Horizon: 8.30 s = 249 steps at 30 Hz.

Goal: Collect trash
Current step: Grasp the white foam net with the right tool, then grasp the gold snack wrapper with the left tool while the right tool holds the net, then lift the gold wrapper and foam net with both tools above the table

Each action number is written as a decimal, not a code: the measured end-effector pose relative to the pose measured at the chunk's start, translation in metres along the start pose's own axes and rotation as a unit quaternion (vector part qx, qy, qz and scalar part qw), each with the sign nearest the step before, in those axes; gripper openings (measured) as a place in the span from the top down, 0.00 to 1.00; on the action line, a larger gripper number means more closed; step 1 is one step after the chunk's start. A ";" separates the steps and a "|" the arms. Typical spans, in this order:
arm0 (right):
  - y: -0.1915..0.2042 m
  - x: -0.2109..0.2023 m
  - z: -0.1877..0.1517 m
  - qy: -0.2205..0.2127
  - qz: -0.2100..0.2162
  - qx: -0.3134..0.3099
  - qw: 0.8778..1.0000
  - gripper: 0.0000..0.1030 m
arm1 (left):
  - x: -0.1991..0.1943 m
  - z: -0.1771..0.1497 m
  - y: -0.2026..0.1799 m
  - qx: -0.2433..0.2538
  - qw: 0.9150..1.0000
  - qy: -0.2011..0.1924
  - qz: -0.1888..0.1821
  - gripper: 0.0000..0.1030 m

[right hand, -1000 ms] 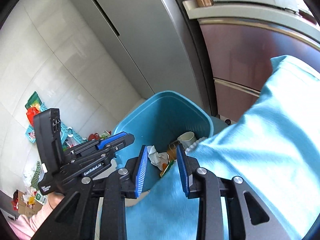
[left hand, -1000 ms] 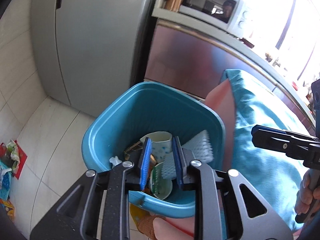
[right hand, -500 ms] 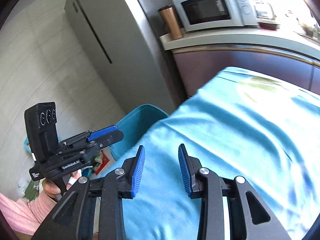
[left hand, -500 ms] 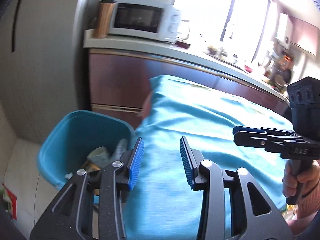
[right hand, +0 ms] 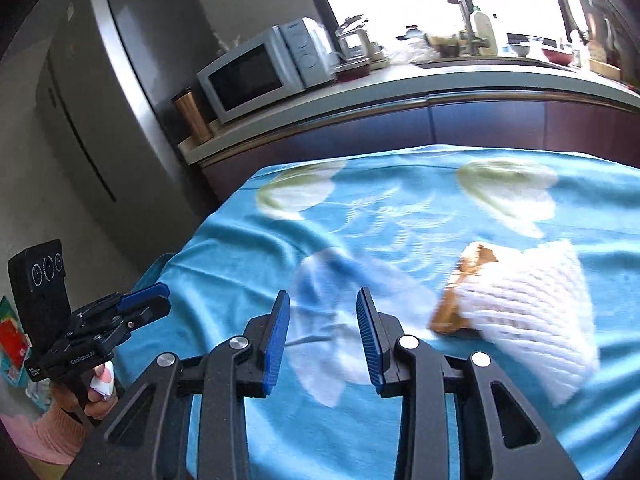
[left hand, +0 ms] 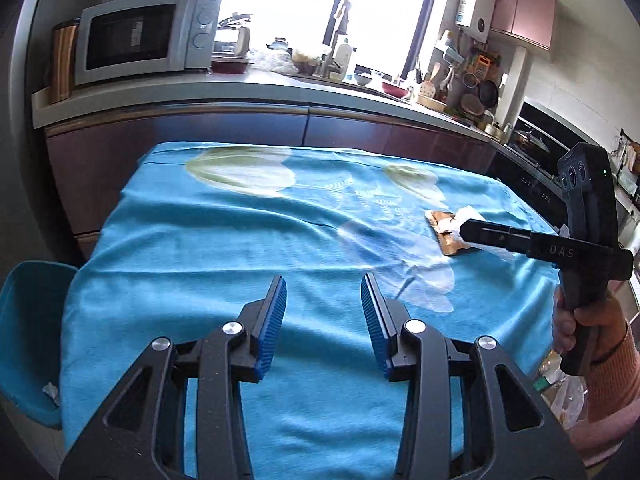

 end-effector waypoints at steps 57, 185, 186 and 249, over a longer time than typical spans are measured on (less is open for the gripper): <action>-0.172 -0.055 -0.025 -0.060 0.016 0.189 0.980 0.79 | 0.187 0.027 -0.177 0.192 0.971 0.134 -0.056 0.92; 0.005 0.010 -0.002 -0.017 0.149 0.094 0.984 0.79 | -0.033 0.008 0.021 -0.017 0.998 0.006 0.053 0.87; 0.005 0.011 -0.001 -0.017 0.150 0.094 0.984 0.79 | -0.034 0.007 0.021 -0.018 0.998 0.006 0.054 0.86; 0.056 0.050 0.007 0.020 0.198 0.046 0.979 0.79 | -0.080 -0.007 0.059 -0.057 0.993 -0.016 0.099 0.87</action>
Point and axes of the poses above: each gripper's, at about its wrist camera, not at the fingertips, and x roughly the way its jaws point, y to its left, z to its top, the point moved 4 cm from there along x, roughly the way its jaws point
